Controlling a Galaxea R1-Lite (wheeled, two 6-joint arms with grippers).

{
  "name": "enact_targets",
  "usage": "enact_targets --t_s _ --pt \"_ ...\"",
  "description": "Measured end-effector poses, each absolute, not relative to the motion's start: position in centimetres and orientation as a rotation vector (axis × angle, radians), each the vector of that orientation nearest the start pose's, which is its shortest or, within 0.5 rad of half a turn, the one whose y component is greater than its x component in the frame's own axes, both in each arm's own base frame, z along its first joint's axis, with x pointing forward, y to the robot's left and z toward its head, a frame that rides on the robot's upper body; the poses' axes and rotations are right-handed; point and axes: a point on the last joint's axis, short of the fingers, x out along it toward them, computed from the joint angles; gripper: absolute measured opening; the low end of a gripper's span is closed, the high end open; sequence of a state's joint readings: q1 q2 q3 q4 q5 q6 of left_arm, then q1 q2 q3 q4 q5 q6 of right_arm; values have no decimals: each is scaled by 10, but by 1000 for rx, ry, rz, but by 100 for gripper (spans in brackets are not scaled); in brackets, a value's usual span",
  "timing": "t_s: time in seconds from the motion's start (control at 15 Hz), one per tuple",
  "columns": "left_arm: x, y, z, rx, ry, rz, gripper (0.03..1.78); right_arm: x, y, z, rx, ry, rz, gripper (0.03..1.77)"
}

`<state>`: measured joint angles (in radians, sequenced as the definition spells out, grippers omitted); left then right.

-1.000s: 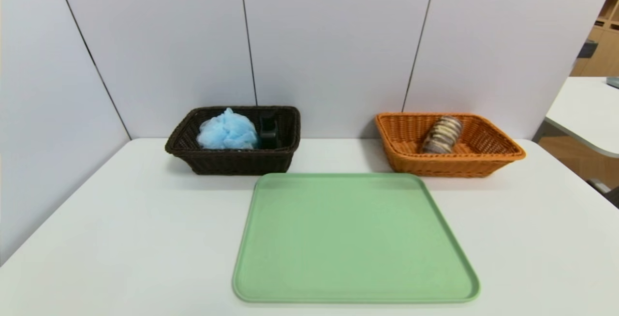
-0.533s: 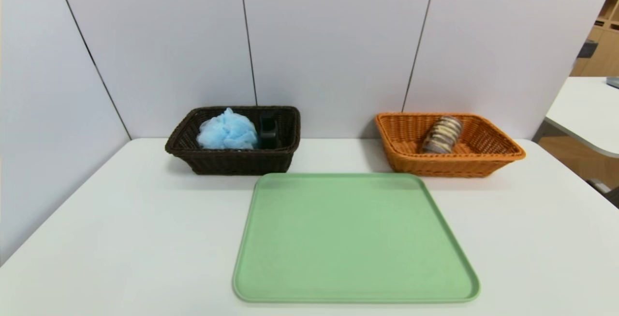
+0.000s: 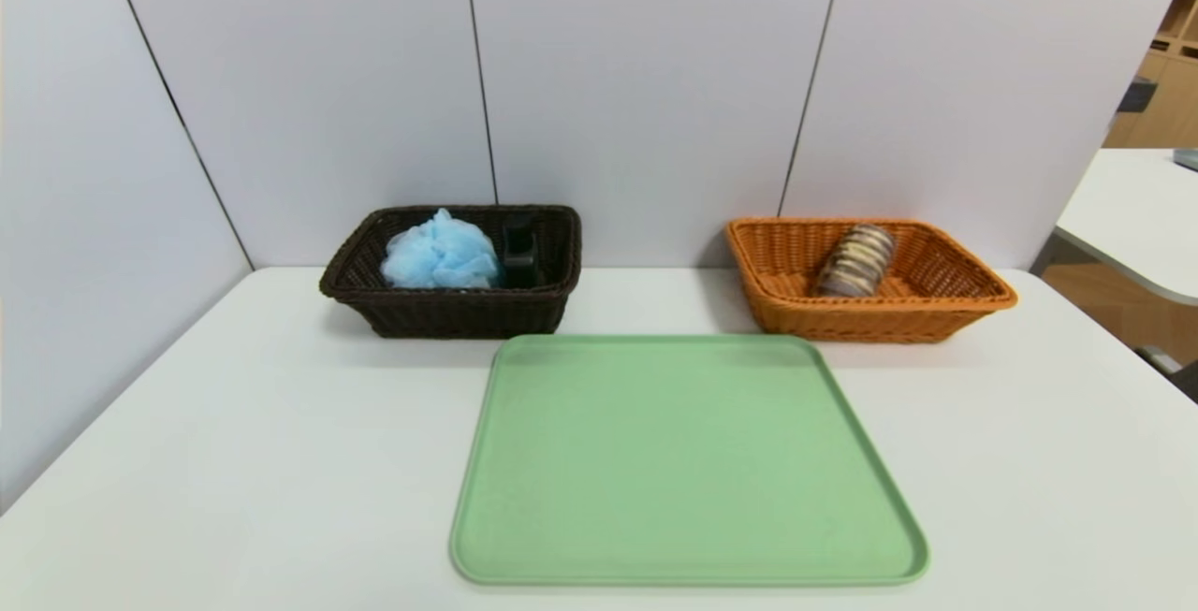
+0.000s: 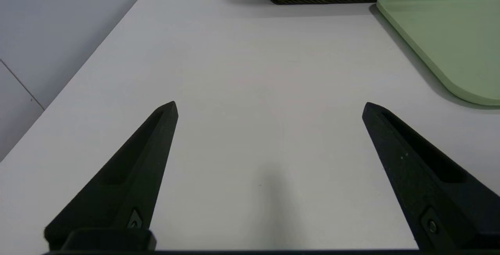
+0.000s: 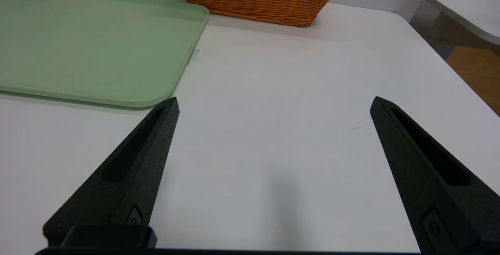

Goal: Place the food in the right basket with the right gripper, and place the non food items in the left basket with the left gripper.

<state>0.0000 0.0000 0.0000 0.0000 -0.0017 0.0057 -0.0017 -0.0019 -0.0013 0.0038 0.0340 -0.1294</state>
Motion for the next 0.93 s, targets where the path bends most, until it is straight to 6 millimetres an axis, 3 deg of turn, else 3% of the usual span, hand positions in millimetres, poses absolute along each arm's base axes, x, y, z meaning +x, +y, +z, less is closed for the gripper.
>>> enact_targets --t_s 0.93 --pt "-23 0 75 6 0 -2 169 -23 1 75 -53 1 22 169"
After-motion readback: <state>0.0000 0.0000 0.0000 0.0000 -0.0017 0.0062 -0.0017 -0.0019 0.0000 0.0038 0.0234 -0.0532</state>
